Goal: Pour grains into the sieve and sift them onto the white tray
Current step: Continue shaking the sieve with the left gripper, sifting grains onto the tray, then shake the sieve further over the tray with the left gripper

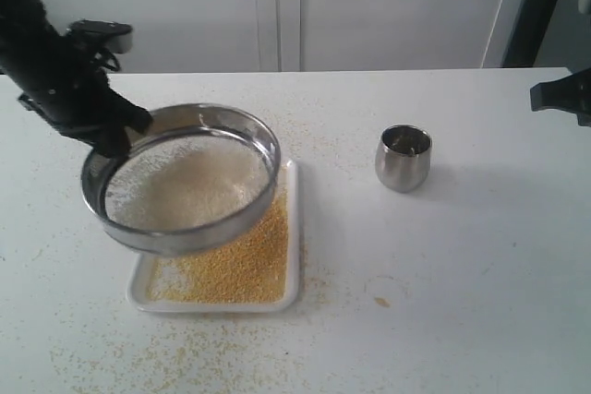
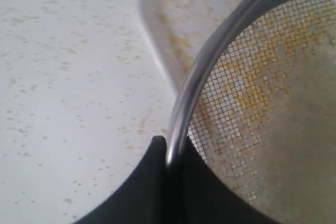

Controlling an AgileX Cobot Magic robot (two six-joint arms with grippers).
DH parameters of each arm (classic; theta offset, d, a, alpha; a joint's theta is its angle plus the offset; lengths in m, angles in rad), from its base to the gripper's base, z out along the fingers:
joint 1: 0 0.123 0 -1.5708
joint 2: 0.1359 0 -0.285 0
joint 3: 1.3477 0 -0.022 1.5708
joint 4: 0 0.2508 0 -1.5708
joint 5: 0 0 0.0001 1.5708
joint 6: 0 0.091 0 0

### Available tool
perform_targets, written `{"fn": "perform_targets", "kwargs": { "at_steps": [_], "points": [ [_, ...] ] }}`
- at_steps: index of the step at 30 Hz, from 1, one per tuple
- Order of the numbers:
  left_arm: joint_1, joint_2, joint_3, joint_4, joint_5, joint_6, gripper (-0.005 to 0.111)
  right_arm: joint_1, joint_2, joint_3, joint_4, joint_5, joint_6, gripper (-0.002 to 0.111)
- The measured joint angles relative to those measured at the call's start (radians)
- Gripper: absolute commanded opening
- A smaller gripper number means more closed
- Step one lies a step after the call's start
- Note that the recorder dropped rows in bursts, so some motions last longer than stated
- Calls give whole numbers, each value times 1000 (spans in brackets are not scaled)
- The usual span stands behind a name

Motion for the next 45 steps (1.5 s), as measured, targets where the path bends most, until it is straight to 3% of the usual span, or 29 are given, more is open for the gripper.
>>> {"fn": "perform_targets", "kwargs": {
  "at_steps": [2, 5, 7, 9, 12, 14, 17, 19, 24, 27, 30, 32, 35, 38, 40, 43, 45],
  "points": [
    [1, 0, 2, -52, -14, 118, 0, 0, 0, 0, 0, 0, 0, 0],
    [-67, 8, 8, -19, 48, 119, 0, 0, 0, 0, 0, 0, 0, 0],
    [-1, 11, -4, -54, 64, 66, 0, 0, 0, 0, 0, 0, 0, 0],
    [37, 11, -10, -102, 58, 130, 0, 0, 0, 0, 0, 0, 0, 0],
    [-11, 11, -15, -84, 76, 202, 0, 0, 0, 0, 0, 0, 0, 0],
    [-40, 11, -17, -25, 92, 164, 0, 0, 0, 0, 0, 0, 0, 0],
    [-14, 11, -33, 22, 92, 37, 0, 0, 0, 0, 0, 0, 0, 0],
    [9, 11, -38, 2, 87, 79, 0, 0, 0, 0, 0, 0, 0, 0],
    [-78, 11, -35, 63, 111, 112, 0, 0, 0, 0, 0, 0, 0, 0],
    [-47, 11, -33, -10, 55, 21, 0, 0, -2, 0, 0, 0, 0, 0],
    [-16, 13, -33, -116, 38, 109, 0, 0, -2, 0, 0, 0, 0, 0],
    [-47, 13, -35, -85, 76, 165, 0, 0, -2, 0, 0, 0, 0, 0],
    [-89, 13, -31, 61, 97, 38, 0, 0, -2, 0, 0, 0, 0, 0],
    [-31, 13, -31, 114, 66, -110, 0, 0, -2, 0, 0, 0, 0, 0],
    [-2, 13, -33, 109, 82, -28, 0, 0, -2, 0, 0, 2, 0, 0],
    [-64, 13, -33, 107, 142, 101, 0, 0, -2, 0, 1, 2, 0, 0],
    [-103, 13, -31, 118, 121, 60, 0, 0, -2, 0, 2, 0, 0, 0]
  ]
}}
